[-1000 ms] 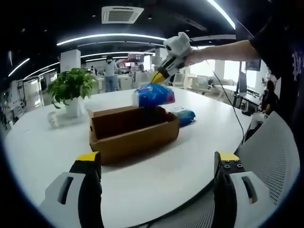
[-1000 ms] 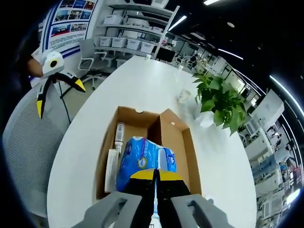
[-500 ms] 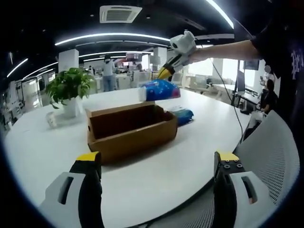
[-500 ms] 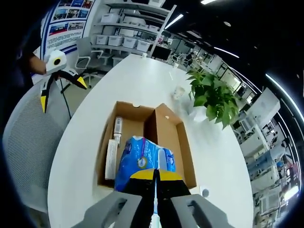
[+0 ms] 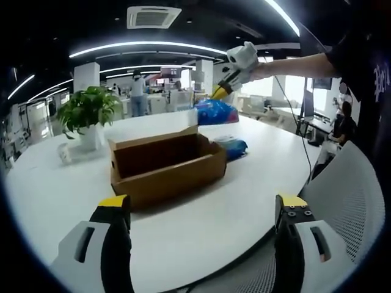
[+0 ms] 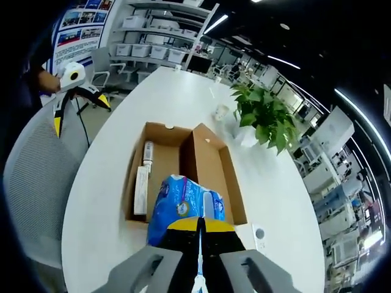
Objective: Operate the shoe box by opening the lid, removing the specified soft item, and placing it in the target area until the item is outside and the box remains undamaged.
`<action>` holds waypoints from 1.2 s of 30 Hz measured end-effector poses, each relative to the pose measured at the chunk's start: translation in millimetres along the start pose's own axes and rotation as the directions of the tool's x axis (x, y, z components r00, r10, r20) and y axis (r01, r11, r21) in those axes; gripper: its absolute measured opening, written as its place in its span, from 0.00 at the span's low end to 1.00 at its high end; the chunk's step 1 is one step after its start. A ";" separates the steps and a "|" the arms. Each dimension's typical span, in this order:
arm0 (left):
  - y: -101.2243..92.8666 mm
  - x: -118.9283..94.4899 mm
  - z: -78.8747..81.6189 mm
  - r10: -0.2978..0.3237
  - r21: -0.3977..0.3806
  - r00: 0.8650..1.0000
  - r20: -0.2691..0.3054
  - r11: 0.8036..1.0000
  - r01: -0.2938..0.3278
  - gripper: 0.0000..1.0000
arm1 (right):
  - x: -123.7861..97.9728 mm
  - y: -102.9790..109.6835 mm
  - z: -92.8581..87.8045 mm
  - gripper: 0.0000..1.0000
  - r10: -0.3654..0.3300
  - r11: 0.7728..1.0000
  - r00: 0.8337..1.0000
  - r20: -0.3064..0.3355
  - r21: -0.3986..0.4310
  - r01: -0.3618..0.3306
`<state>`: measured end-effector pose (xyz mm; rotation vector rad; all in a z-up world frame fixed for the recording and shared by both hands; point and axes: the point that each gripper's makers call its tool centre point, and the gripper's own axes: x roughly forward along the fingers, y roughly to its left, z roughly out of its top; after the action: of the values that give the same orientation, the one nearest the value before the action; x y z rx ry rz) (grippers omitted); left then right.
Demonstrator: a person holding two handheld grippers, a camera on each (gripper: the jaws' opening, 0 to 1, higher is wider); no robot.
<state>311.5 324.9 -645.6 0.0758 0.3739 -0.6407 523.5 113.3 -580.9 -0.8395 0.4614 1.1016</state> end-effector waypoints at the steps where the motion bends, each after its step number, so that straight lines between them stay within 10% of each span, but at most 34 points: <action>1: -0.1 0.1 -0.1 0.000 0.000 1.000 0.000 1.000 0.000 0.98 | -1.5 -0.9 -1.4 0.00 -0.004 1.000 1.000 -0.001 -0.001 0.004; 36: 1.4 -1.5 2.6 0.013 0.039 1.000 0.006 0.999 -0.013 0.99 | -60.0 -17.7 -88.8 0.00 -0.117 0.984 0.988 -0.102 0.125 0.129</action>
<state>312.1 326.3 -642.7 0.1136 0.3555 -0.6351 521.6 4.8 -587.3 -0.7951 0.5475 0.9103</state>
